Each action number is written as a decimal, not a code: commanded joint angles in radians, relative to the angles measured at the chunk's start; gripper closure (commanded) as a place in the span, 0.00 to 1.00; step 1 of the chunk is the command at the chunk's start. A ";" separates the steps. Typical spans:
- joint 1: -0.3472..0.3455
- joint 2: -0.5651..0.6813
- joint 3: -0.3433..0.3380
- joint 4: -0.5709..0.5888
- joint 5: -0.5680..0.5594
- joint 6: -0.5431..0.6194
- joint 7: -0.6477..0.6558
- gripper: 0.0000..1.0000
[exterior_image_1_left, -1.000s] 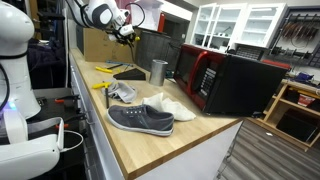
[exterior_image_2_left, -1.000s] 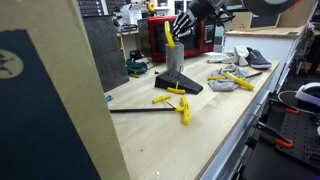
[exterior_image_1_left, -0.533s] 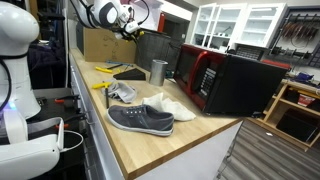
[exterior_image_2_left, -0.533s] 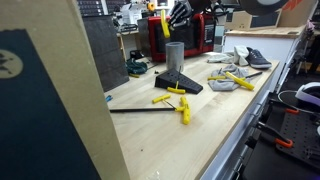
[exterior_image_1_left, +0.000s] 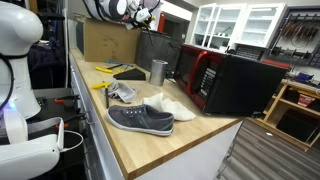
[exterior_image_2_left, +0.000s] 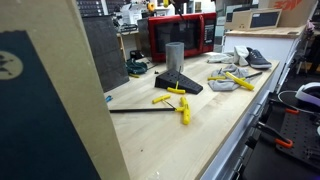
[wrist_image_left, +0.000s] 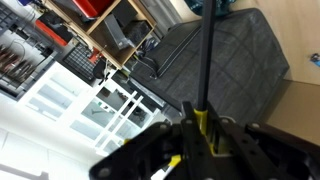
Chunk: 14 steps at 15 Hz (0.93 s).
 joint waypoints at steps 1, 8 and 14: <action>0.149 -0.103 -0.166 0.047 -0.019 0.000 -0.027 0.97; 0.526 -0.270 -0.555 0.156 -0.063 -0.001 -0.024 0.97; 0.867 -0.442 -0.845 0.303 -0.129 -0.004 -0.082 0.97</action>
